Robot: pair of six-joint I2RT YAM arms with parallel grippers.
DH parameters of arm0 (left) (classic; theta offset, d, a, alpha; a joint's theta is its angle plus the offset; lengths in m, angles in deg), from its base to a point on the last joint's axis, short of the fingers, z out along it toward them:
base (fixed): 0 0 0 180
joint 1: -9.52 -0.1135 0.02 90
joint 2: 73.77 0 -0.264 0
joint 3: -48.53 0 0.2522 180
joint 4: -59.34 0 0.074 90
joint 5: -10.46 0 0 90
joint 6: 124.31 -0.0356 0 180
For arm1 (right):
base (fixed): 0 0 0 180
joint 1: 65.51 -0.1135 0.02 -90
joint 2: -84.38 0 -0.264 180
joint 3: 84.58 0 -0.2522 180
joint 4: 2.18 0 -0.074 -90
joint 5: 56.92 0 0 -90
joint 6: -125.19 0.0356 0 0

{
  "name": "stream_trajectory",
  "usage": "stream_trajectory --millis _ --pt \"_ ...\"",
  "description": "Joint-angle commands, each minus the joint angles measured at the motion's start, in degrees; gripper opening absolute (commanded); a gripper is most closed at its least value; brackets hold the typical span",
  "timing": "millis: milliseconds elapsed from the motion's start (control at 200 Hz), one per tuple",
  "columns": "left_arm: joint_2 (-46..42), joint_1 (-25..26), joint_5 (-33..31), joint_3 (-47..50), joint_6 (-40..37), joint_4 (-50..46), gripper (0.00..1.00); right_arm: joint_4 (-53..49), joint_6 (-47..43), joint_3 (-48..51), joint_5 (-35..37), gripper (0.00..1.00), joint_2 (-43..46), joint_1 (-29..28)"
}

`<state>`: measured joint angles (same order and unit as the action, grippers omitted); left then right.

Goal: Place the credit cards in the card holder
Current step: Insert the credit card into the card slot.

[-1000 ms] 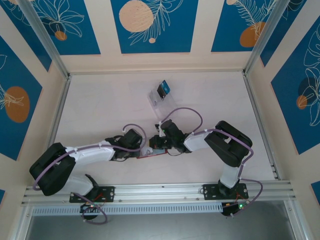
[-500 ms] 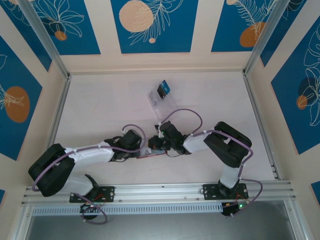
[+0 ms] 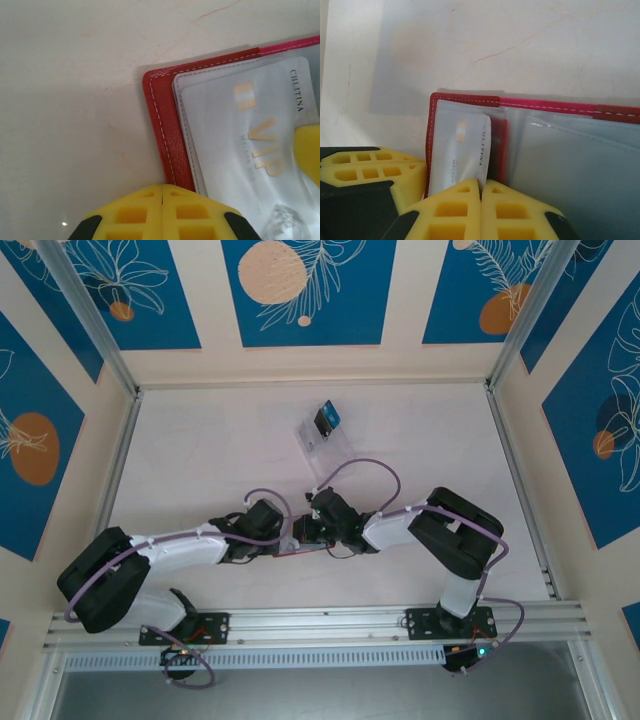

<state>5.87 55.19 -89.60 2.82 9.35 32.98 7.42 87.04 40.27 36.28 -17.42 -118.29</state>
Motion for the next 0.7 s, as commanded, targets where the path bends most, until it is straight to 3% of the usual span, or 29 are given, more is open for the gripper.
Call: stream_trajectory --millis 0,470,615,695 --pt "4.8 0.4 3.7 2.9 1.4 6.5 0.04 -8.6 -2.7 0.4 -0.4 0.15 0.1 -1.4" --pt "5.0 0.4 3.8 4.4 1.9 7.9 0.05 -21.2 -8.1 -4.9 -4.1 0.35 8.1 -0.1" --pt "4.6 0.4 3.8 4.7 1.9 8.0 0.05 -23.3 -8.4 -5.8 -3.5 0.35 8.9 0.1" --pt "4.4 0.3 3.8 4.9 1.8 8.0 0.05 -23.3 -8.4 -5.9 -3.3 0.29 8.6 0.1"
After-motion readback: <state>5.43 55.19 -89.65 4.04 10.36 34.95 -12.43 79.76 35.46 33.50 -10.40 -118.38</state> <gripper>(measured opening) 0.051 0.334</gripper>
